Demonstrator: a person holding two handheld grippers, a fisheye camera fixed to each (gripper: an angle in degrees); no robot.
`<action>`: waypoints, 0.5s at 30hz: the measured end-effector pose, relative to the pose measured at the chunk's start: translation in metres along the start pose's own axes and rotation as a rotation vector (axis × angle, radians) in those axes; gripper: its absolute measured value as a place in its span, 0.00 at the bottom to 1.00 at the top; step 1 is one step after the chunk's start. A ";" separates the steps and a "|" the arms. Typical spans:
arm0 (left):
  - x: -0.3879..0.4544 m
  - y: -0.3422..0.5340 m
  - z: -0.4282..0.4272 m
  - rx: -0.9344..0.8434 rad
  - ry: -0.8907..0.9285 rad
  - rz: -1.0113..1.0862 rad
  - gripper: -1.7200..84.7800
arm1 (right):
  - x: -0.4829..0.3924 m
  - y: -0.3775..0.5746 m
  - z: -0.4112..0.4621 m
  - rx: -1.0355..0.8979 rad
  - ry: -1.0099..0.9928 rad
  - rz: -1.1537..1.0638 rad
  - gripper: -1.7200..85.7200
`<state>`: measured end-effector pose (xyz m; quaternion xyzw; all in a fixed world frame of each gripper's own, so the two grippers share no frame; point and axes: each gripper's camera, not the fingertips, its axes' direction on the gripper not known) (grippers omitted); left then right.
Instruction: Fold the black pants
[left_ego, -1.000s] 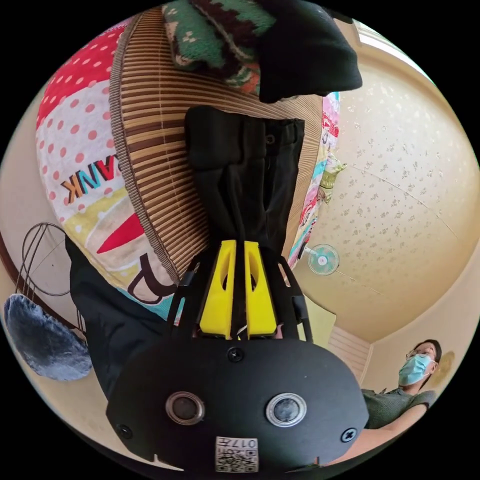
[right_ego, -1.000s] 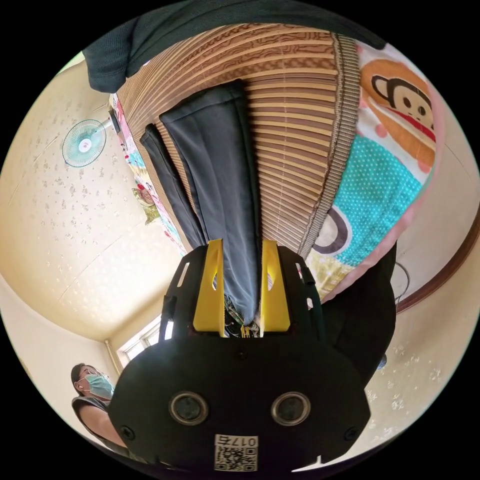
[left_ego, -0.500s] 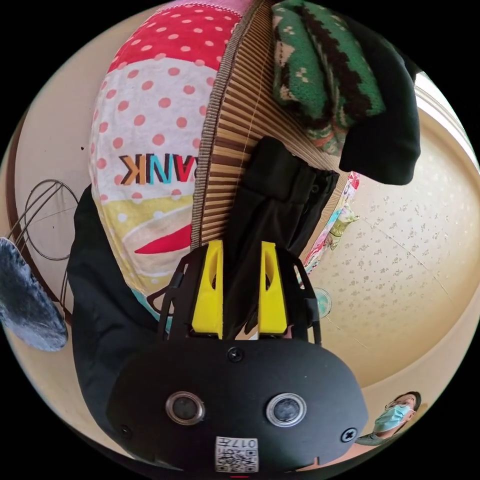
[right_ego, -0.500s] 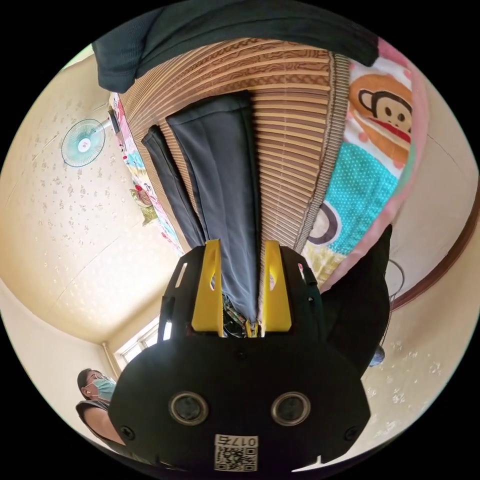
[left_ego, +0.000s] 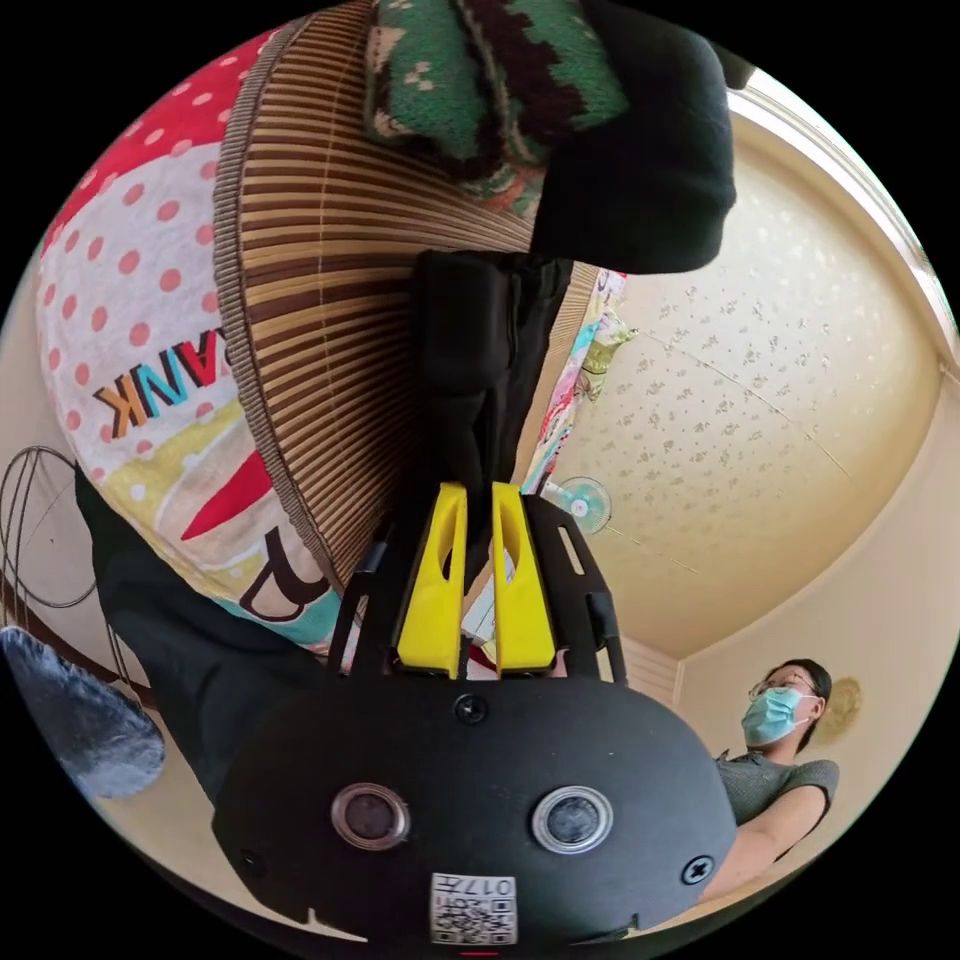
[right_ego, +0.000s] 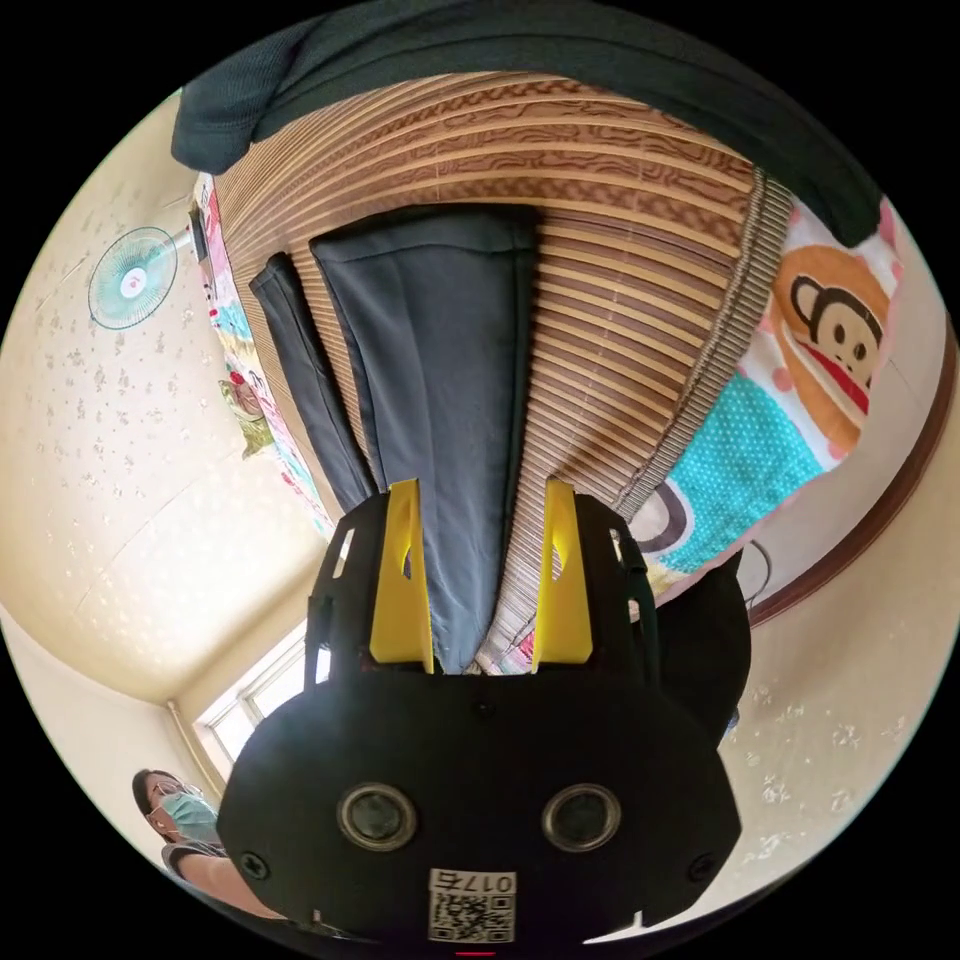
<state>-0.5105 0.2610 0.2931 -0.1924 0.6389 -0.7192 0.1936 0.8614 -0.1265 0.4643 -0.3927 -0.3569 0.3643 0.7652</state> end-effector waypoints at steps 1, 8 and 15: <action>0.003 0.002 -0.001 -0.010 0.010 0.007 0.08 | 0.000 0.000 0.002 0.001 0.008 -0.002 0.20; 0.028 0.011 0.000 0.006 -0.035 0.012 0.08 | 0.019 -0.008 0.011 0.070 -0.144 0.004 0.13; 0.067 0.042 0.010 -0.086 0.007 0.092 0.08 | 0.007 -0.017 -0.014 -0.050 -0.412 -0.274 0.06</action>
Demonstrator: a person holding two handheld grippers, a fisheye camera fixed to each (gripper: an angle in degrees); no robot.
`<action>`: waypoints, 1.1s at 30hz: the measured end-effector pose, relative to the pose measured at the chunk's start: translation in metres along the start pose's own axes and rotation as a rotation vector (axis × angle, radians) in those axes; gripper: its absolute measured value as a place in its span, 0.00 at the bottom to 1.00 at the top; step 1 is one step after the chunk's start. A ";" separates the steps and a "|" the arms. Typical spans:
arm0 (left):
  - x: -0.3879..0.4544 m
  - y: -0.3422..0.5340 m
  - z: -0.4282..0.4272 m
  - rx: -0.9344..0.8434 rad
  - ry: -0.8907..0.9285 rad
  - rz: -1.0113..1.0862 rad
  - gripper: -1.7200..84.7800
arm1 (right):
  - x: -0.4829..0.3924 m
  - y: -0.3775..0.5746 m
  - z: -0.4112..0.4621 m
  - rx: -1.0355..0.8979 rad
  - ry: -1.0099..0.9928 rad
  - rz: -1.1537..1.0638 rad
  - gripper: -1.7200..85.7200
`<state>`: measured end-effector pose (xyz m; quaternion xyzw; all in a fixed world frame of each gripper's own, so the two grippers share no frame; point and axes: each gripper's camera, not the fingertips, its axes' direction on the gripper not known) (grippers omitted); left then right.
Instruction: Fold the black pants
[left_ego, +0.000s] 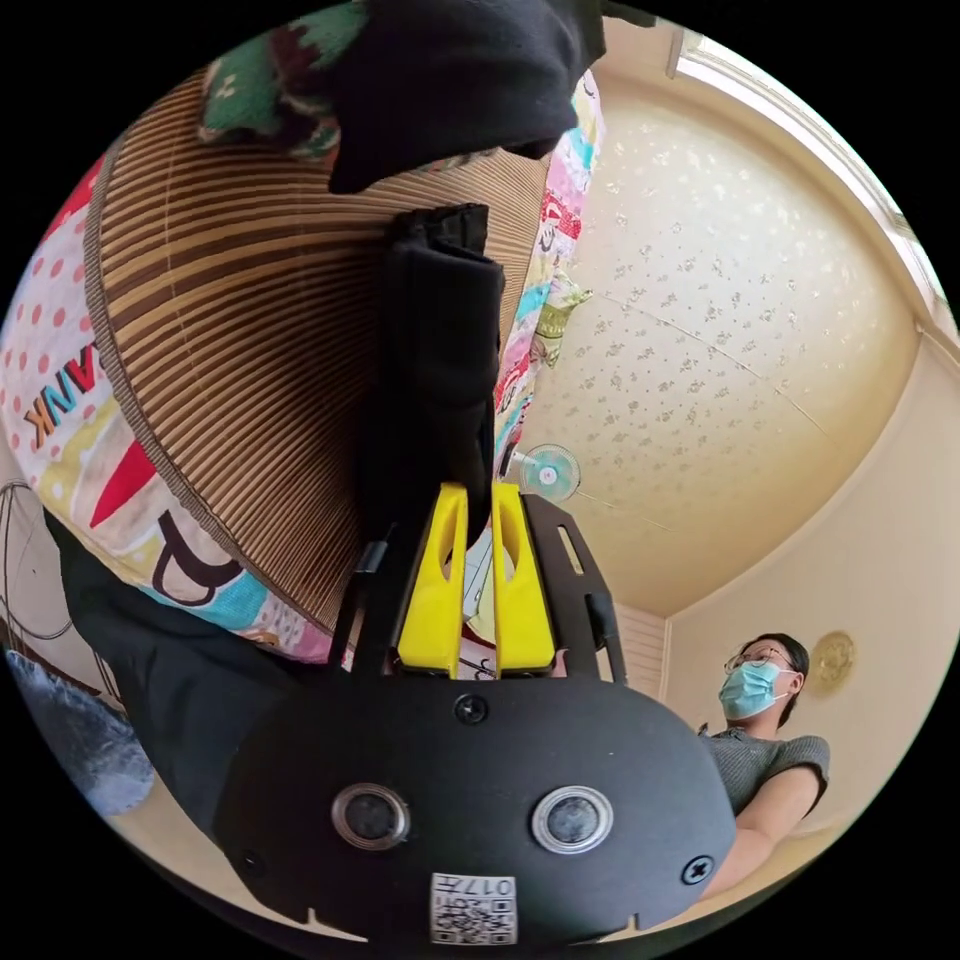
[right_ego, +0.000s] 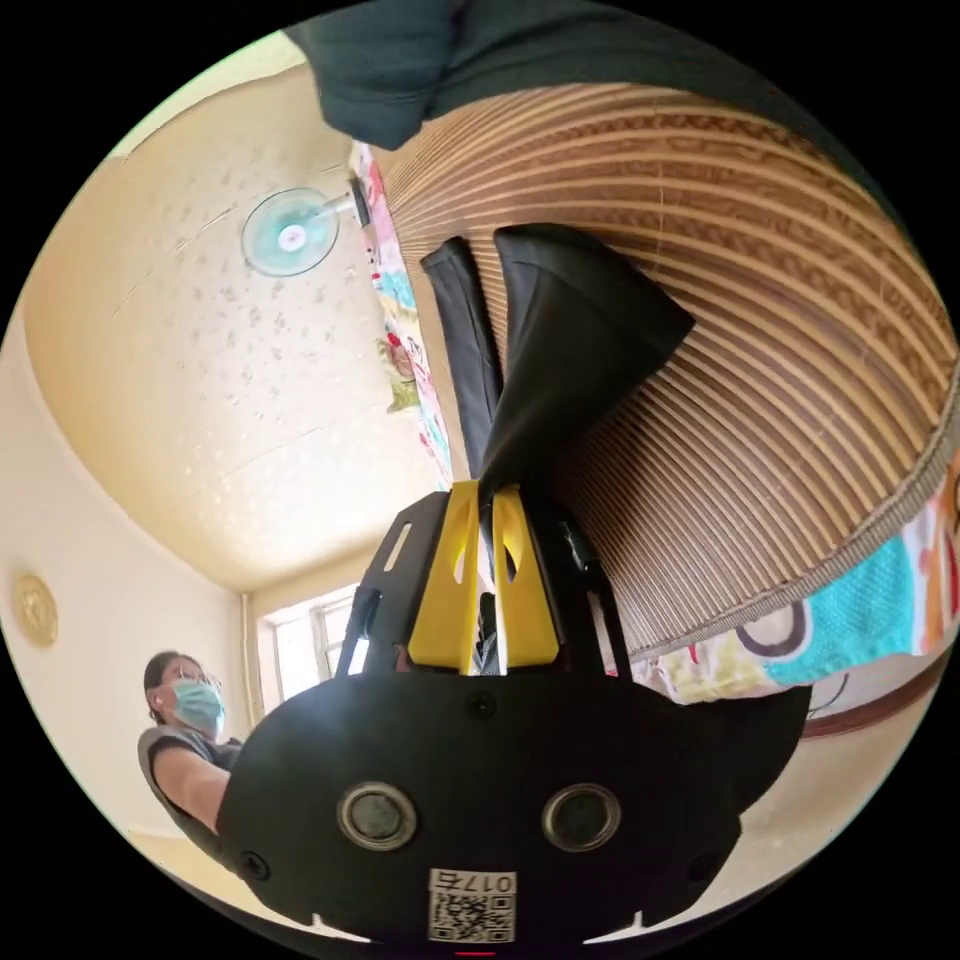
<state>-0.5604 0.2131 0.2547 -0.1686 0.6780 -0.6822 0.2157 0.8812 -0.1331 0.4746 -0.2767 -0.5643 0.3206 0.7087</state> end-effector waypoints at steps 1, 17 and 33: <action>0.001 0.011 -0.005 -0.018 -0.014 -0.006 0.08 | 0.000 0.003 -0.008 -0.007 0.001 -0.014 0.05; 0.008 0.060 0.015 0.098 -0.072 -0.156 0.07 | -0.009 -0.035 -0.017 0.063 -0.134 -0.174 0.04; 0.043 -0.053 0.145 0.203 -0.174 -0.024 0.10 | -0.092 -0.256 0.280 -0.035 -0.002 -0.240 0.09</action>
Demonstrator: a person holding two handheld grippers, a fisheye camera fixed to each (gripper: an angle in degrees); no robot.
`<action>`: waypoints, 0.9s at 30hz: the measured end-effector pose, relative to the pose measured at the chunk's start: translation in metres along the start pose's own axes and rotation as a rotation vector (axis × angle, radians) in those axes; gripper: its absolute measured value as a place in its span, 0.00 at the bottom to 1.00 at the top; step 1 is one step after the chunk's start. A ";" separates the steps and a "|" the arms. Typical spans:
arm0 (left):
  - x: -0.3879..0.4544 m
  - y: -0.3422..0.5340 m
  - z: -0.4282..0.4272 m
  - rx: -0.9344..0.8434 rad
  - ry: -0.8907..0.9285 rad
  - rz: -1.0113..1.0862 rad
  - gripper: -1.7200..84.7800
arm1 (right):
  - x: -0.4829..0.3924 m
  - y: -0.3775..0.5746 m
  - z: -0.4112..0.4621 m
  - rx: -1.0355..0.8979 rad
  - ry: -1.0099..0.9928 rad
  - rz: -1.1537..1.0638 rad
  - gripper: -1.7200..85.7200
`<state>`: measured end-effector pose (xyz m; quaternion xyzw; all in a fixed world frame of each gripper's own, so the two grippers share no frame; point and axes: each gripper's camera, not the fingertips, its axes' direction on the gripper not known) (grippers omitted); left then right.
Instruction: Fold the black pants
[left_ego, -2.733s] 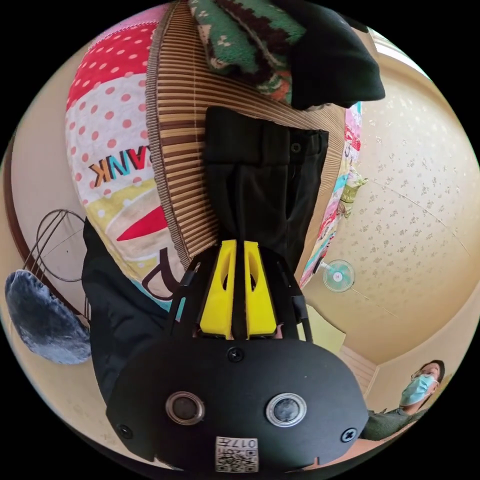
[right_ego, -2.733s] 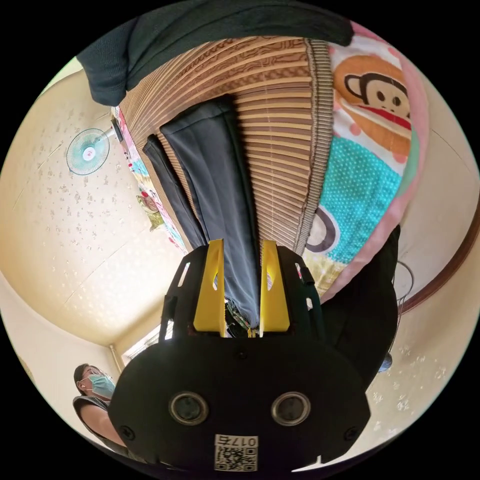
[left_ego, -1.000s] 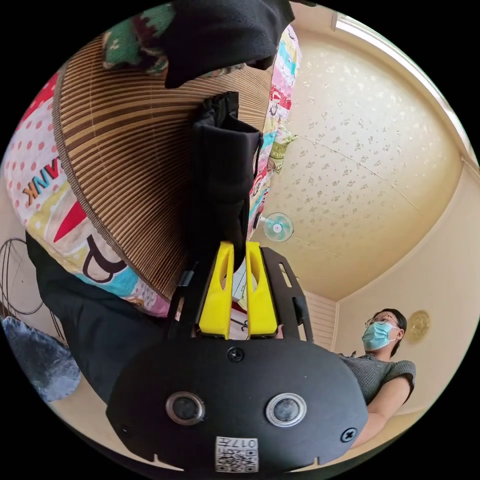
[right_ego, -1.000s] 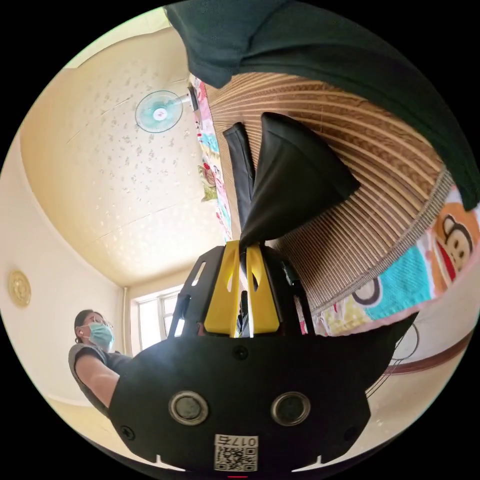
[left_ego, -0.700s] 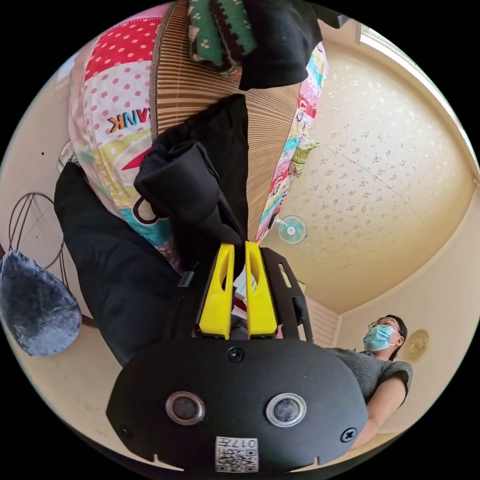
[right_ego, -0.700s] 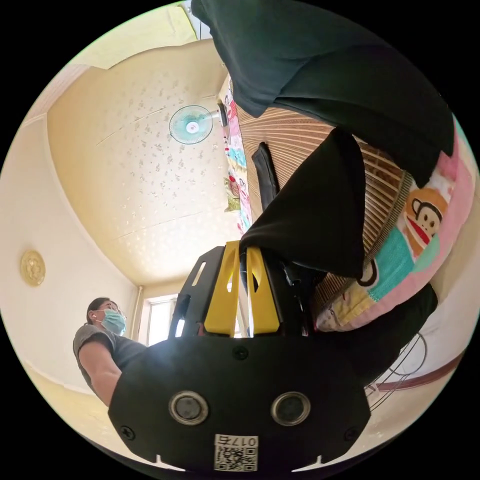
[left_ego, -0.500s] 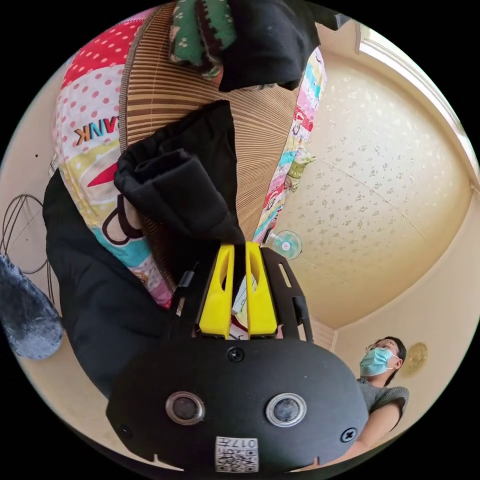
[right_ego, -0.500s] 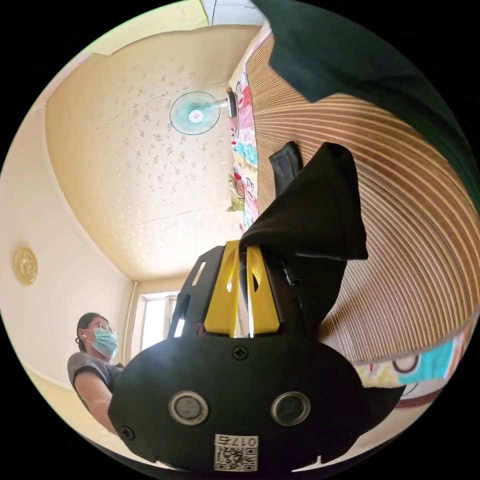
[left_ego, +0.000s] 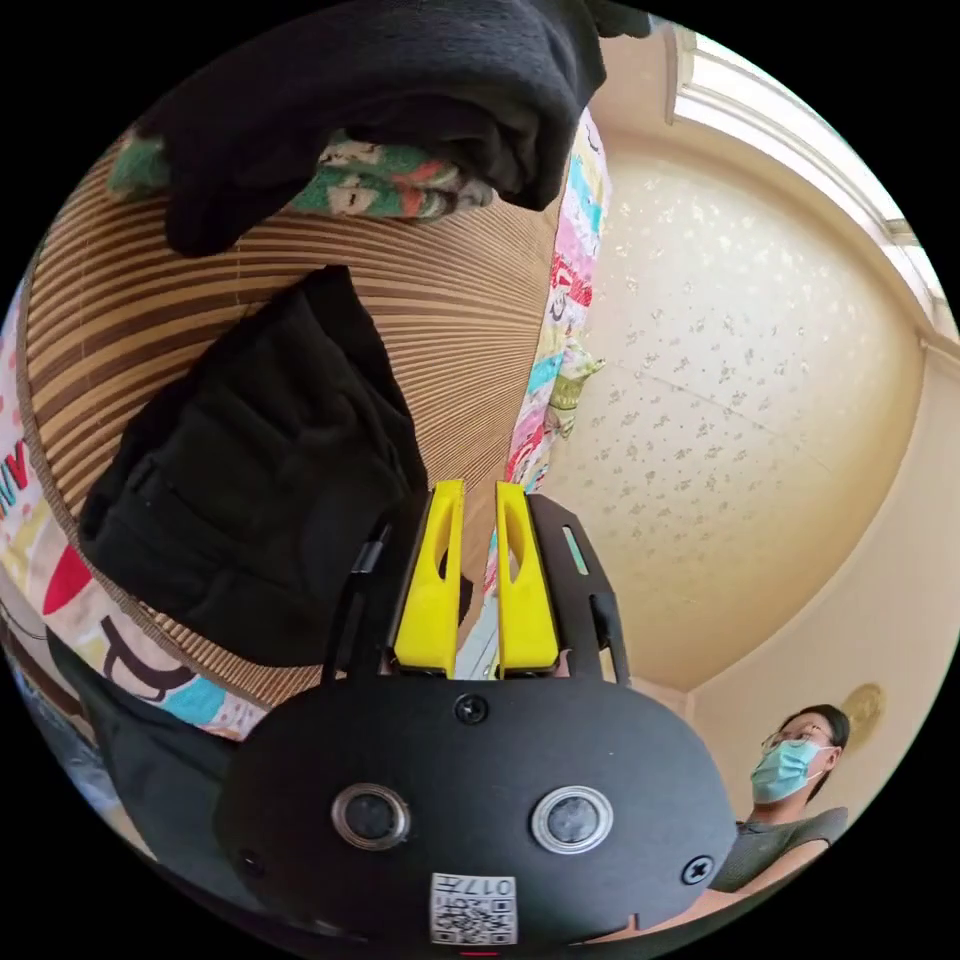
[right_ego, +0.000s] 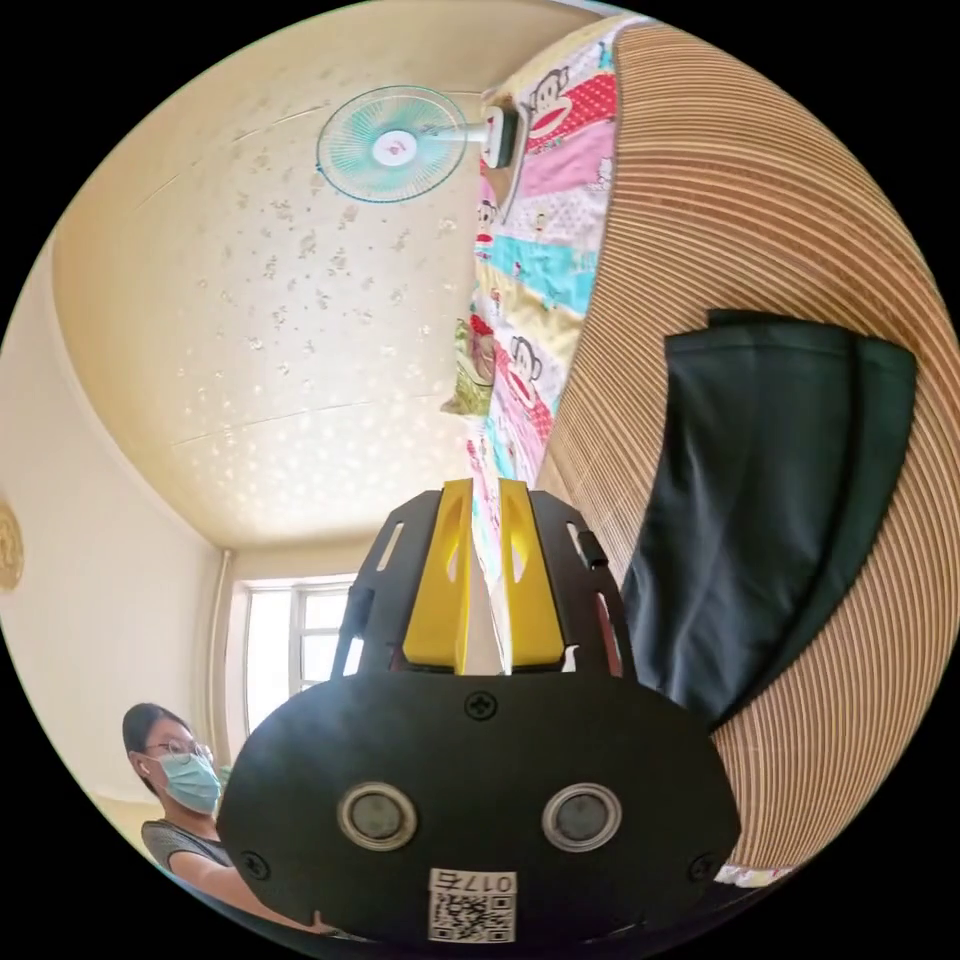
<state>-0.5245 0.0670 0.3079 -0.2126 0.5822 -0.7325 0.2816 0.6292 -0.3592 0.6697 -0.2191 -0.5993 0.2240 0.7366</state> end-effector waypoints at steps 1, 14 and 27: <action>0.004 0.009 0.001 -0.029 -0.100 0.026 0.11 | 0.010 0.002 0.000 -0.004 0.023 0.016 0.09; -0.080 0.112 -0.012 0.138 -0.237 -0.284 0.16 | 0.206 0.018 -0.019 -0.021 0.475 0.220 0.17; -0.029 0.068 0.026 -0.013 -0.337 -0.176 0.10 | 0.281 -0.026 0.119 -0.655 0.992 -0.012 0.05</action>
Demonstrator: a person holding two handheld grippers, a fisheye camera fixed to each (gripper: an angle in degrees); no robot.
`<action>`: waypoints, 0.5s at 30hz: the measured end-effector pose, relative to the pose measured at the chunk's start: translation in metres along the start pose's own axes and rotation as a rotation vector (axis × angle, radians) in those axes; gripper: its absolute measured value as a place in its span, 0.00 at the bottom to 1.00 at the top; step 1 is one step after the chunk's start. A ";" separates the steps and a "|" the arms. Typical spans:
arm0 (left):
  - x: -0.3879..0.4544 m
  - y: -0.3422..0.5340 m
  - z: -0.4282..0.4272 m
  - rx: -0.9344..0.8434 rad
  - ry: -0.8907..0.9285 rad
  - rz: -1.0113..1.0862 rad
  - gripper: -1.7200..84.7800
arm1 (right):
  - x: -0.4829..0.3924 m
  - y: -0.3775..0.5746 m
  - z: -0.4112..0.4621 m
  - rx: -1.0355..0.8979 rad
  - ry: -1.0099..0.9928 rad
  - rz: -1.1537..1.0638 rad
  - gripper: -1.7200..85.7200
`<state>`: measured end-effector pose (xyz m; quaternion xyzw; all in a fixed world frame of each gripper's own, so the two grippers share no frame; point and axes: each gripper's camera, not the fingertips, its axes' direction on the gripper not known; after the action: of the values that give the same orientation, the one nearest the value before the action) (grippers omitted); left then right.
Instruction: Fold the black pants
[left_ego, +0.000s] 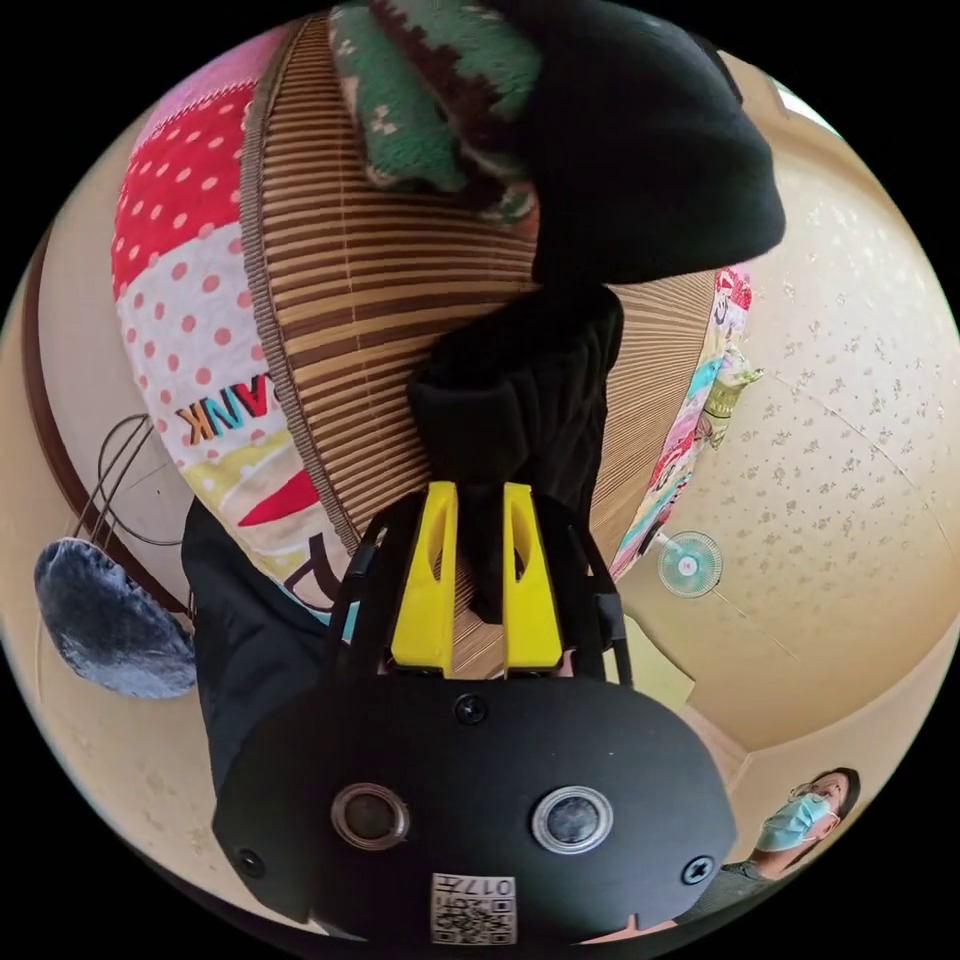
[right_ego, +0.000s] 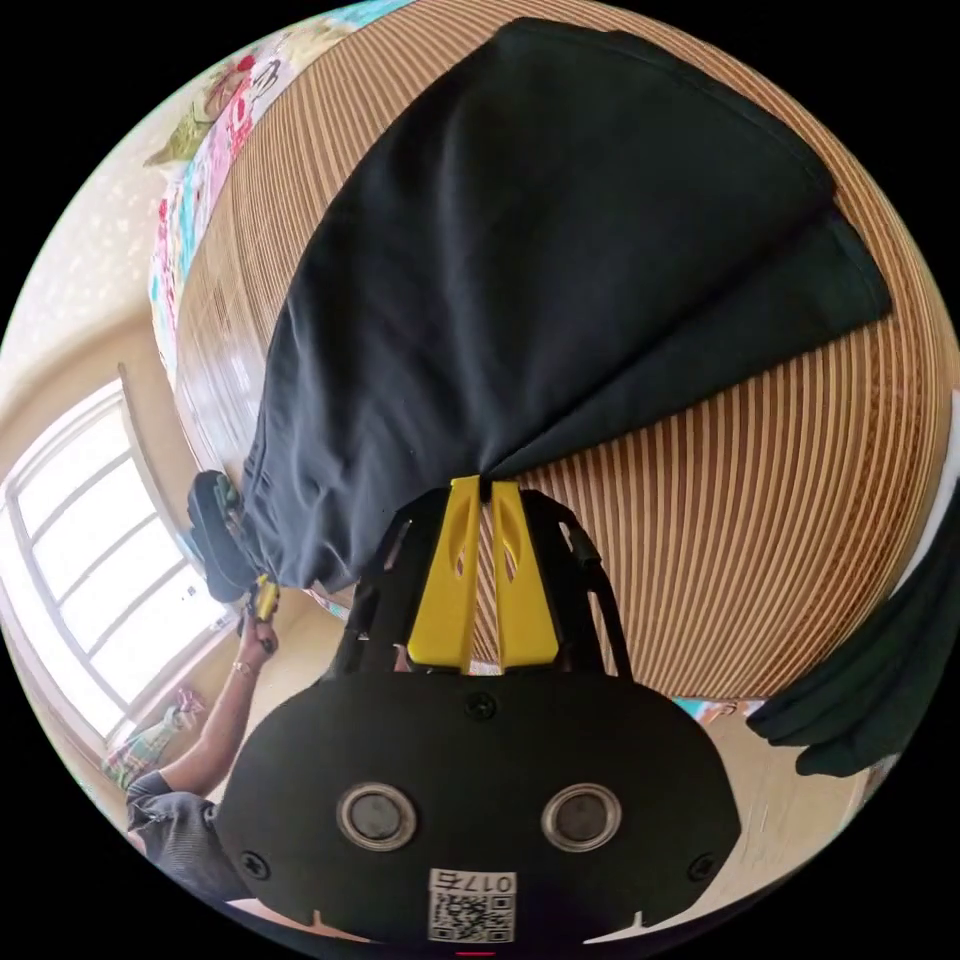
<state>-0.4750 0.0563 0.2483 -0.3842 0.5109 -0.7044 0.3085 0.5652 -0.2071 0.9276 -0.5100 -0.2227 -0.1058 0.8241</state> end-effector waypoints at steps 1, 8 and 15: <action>0.008 0.004 -0.004 0.016 -0.028 0.035 0.09 | 0.004 0.006 0.008 -0.019 0.025 -0.005 0.05; 0.083 0.034 -0.024 0.100 -0.218 0.352 0.12 | 0.093 0.089 0.080 -0.086 -0.013 0.232 0.05; 0.184 0.008 0.040 -0.126 -0.488 0.714 0.20 | 0.064 0.124 0.096 0.101 -0.282 0.185 0.06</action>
<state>-0.5348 -0.1180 0.2897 -0.3568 0.5658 -0.4094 0.6205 0.6467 -0.0620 0.8965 -0.4962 -0.2932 0.0547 0.8154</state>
